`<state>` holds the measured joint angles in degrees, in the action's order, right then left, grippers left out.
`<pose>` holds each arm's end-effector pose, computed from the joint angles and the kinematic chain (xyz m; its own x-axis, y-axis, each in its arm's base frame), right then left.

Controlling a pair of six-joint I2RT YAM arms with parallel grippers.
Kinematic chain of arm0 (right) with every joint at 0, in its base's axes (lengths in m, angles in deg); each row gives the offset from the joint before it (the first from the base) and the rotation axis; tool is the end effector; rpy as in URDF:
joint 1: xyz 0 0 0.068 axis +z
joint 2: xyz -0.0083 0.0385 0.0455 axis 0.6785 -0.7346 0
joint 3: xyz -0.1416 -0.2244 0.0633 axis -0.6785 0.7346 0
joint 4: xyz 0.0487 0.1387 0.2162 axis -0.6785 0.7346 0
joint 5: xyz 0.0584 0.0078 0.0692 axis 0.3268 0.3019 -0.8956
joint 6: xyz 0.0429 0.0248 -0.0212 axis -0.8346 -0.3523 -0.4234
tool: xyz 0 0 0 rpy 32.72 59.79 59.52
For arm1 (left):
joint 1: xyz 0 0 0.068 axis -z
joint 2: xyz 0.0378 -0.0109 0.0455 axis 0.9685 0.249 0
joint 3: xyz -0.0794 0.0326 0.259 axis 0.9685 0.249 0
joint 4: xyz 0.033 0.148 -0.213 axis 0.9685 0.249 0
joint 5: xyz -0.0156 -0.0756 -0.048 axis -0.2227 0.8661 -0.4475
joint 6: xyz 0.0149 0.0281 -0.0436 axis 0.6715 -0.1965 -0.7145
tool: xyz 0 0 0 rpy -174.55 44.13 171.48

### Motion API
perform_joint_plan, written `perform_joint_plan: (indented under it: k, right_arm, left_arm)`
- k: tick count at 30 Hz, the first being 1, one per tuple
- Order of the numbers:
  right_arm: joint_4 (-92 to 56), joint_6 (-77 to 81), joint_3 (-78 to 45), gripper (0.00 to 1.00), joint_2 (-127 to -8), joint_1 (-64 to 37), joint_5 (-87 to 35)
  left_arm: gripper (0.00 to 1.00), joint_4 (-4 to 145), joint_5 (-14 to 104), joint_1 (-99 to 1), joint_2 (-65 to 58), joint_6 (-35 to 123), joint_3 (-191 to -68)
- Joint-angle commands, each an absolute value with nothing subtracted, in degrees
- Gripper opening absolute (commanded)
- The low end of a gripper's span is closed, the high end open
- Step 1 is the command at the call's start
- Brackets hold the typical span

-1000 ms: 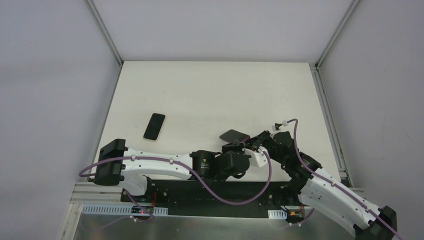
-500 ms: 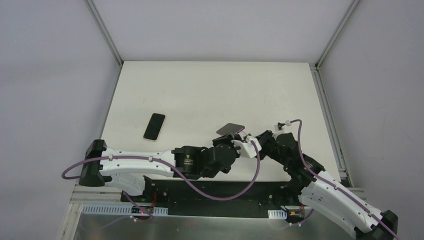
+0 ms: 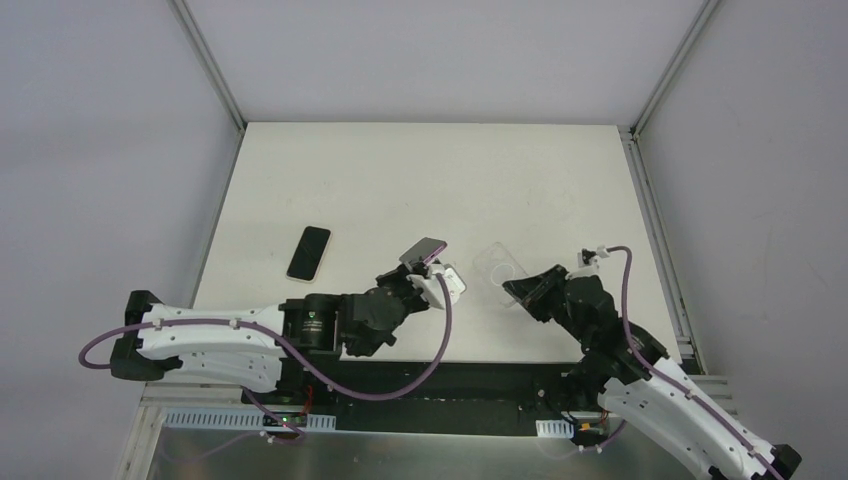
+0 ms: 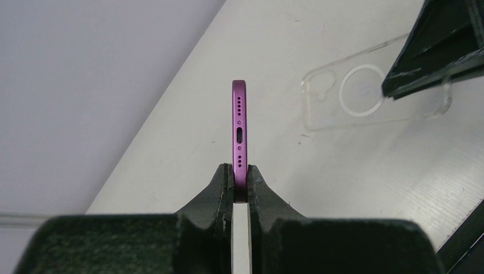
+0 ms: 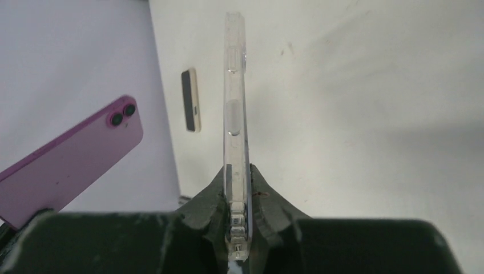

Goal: Take the phone out of the phone case
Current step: Remove the phone case from the phone, then place the phone case at the center of the board.

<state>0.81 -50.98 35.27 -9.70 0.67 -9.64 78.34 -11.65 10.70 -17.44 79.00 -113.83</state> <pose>0.0948 0.0828 0.2441 -0.6236 0.5871 -0.5162 -0.0847 0.6057 0.7912 0.0421 -0.2362 0.3664 0.2299 0.4737 -0.8502 0.5672 0.6447 0.5125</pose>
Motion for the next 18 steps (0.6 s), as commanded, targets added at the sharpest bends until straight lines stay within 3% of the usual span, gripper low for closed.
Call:
perform_joint_plan:
  k: [1,13,18]
  right_arm:
    - [5.4,-41.6,31.5,0.00,-9.3,-0.2,4.5]
    - [-31.3,-51.9,30.8,0.00,-40.7,-19.7,-7.8]
    - [-36.6,-52.1,25.1,0.00,-56.0,-24.5,-10.0]
  left_arm:
    - [0.00,75.4,-14.5,11.1,-24.6,79.0,-107.6]
    - [0.00,74.3,-13.1,11.1,-34.4,70.7,-98.0]
    - [0.00,73.4,-12.8,11.1,-35.7,69.6,-95.5]
